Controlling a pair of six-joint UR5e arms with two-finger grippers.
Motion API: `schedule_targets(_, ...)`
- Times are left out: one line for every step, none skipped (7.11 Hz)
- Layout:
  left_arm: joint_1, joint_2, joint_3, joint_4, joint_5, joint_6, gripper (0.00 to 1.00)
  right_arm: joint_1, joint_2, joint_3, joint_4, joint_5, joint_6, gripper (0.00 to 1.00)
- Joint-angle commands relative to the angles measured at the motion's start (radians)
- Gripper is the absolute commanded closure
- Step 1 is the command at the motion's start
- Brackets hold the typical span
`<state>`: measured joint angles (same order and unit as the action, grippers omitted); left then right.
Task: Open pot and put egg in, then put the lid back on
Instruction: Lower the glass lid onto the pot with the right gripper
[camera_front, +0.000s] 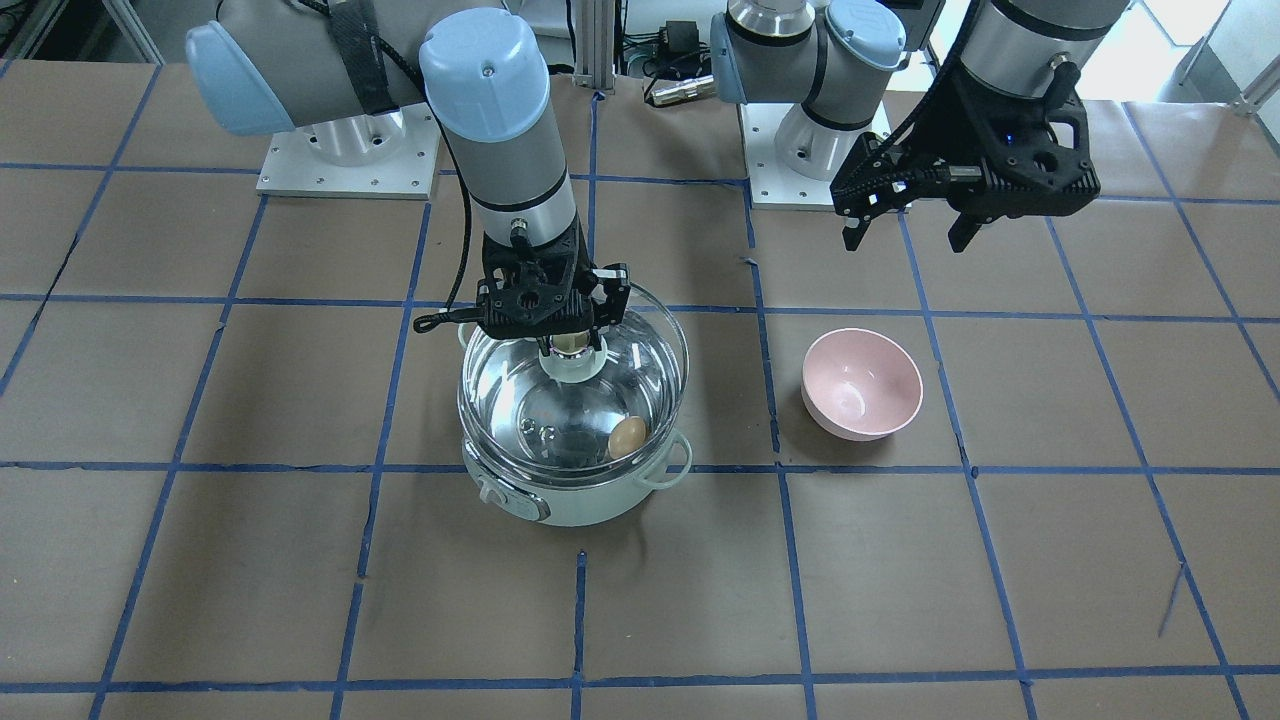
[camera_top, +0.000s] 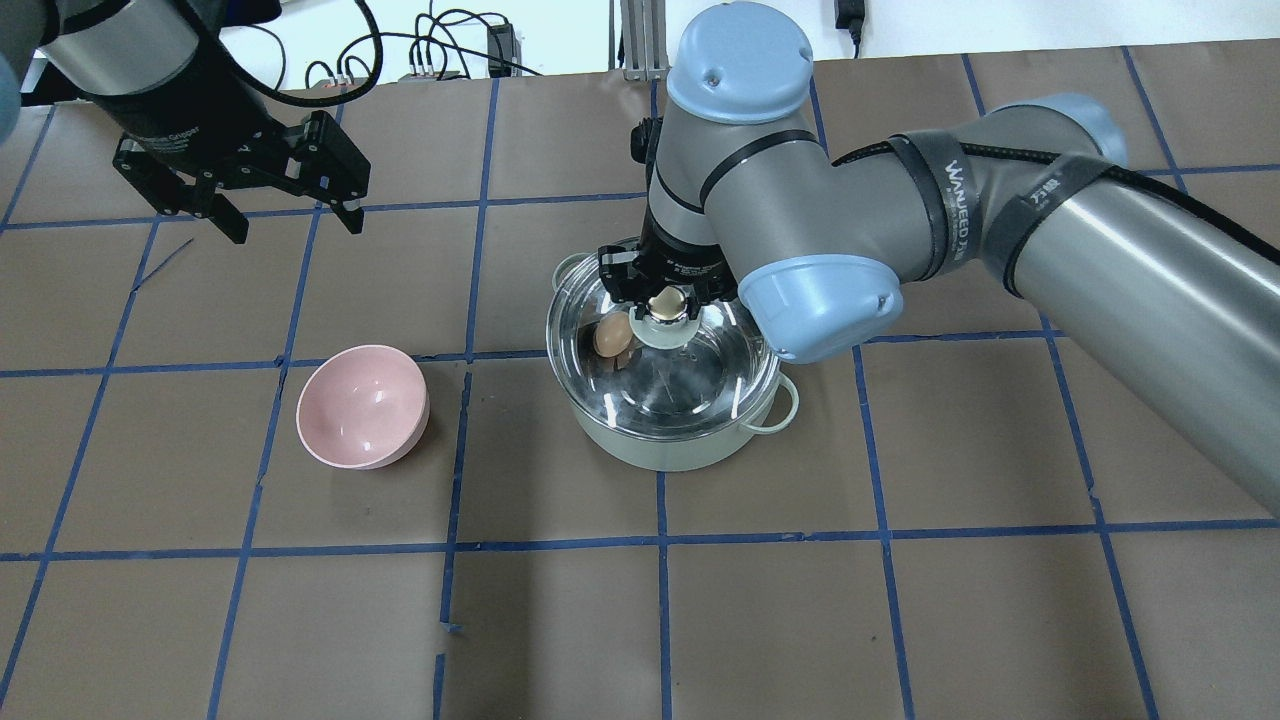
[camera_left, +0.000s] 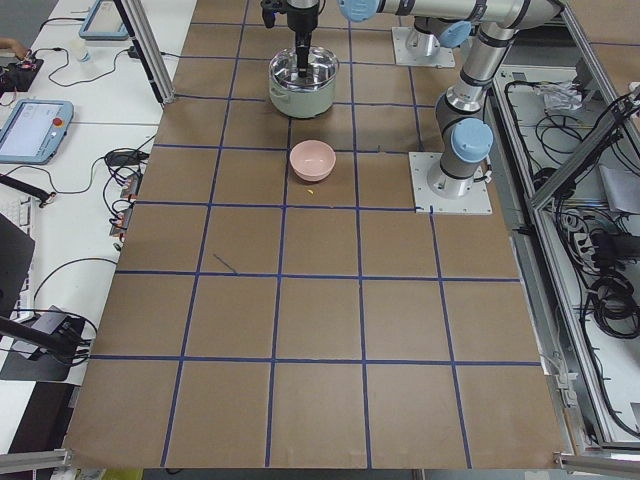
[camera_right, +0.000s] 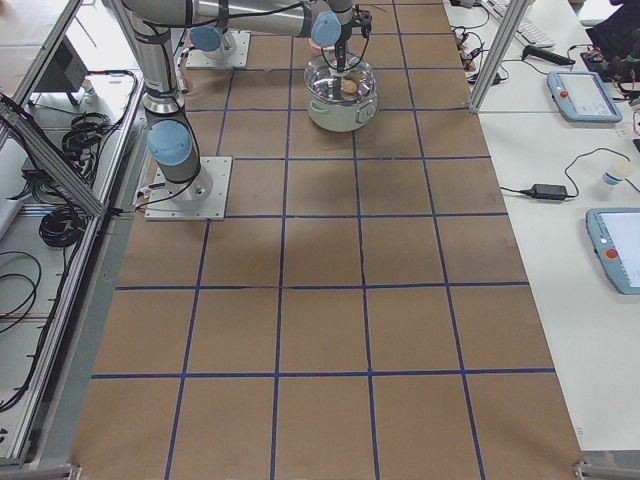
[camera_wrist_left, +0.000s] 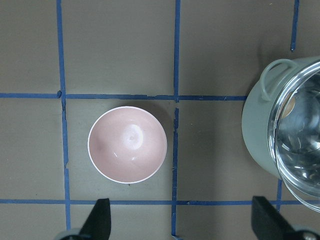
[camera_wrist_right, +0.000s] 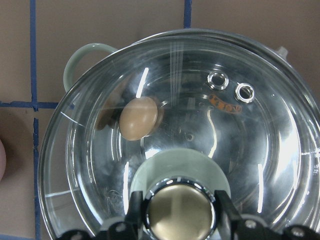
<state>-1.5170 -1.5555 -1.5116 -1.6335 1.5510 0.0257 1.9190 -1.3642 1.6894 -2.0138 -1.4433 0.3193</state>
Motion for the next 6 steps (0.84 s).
schedule_targets(0.000, 0.000, -0.001, 0.000, -0.003, -0.001, 0.00, 0.000, -0.001, 0.007, 0.003, 0.001, 0.003, 0.78)
schedule_targets(0.000, 0.000, -0.001, 0.001, -0.003, -0.001, 0.00, 0.000, 0.001, 0.007, 0.001, 0.000, 0.000, 0.78)
schedule_targets(0.000, 0.000, -0.001, 0.000, -0.003, -0.001, 0.00, 0.000, 0.001, 0.009, 0.003, 0.000, -0.005, 0.78)
schedule_targets(0.000, 0.002, -0.001, 0.001, -0.003, -0.003, 0.00, -0.002, 0.001, 0.010, 0.003, -0.003, -0.035, 0.78)
schedule_targets(0.000, 0.000, -0.001, 0.001, -0.005, -0.003, 0.00, -0.002, 0.001, 0.009, 0.003, -0.005, -0.037, 0.78)
schedule_targets(0.000, 0.000, -0.001, 0.001, -0.005, -0.001, 0.00, -0.002, 0.001, 0.009, 0.001, -0.005, -0.039, 0.77)
